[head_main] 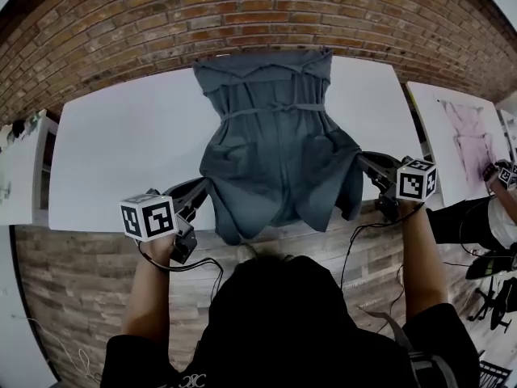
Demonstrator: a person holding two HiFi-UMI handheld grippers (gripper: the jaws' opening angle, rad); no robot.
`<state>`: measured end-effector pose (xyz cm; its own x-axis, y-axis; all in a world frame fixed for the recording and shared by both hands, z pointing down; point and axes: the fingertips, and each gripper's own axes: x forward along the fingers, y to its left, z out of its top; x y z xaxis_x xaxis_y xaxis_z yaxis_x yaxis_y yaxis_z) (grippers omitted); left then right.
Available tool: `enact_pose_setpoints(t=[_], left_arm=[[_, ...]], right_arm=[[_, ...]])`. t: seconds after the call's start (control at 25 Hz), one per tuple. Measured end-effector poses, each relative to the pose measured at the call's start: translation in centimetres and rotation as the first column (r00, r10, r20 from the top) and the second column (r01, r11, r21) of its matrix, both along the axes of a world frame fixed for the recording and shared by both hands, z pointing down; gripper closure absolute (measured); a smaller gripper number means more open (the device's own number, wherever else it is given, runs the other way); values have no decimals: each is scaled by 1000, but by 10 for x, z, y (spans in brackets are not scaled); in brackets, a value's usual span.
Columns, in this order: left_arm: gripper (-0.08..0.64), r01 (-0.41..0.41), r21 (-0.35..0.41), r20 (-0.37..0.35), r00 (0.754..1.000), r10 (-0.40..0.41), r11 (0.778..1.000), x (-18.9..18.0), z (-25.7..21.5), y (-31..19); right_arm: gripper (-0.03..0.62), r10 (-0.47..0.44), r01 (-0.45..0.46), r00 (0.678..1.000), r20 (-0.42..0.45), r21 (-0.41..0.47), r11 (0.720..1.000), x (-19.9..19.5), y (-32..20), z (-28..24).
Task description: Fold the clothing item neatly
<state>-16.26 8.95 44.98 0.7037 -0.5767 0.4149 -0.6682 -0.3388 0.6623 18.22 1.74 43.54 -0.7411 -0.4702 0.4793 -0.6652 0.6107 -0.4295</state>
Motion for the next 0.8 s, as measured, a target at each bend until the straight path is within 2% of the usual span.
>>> enact_pose_setpoints(t=[0.16, 0.28, 0.4, 0.6, 0.8], left_arm=[[548, -27, 62, -23, 999, 28, 998, 1, -30, -28], [548, -9, 92, -59, 998, 15, 996, 1, -50, -52], [549, 23, 117, -91, 996, -12, 993, -1, -67, -80], [549, 102, 160, -83, 993, -90, 982, -14, -86, -139], [548, 181, 168, -83, 982, -169, 969, -22, -93, -204]], right_arm=[[575, -17, 17, 1000, -2, 68, 998, -17, -28, -31], [575, -29, 28, 1000, 10, 101, 994, -25, -49, -49], [575, -20, 16, 999, 35, 116, 993, -22, -76, -62], [575, 1, -13, 995, 100, 125, 992, -13, -137, -81], [575, -11, 4, 999, 50, 128, 992, -10, -214, -78]])
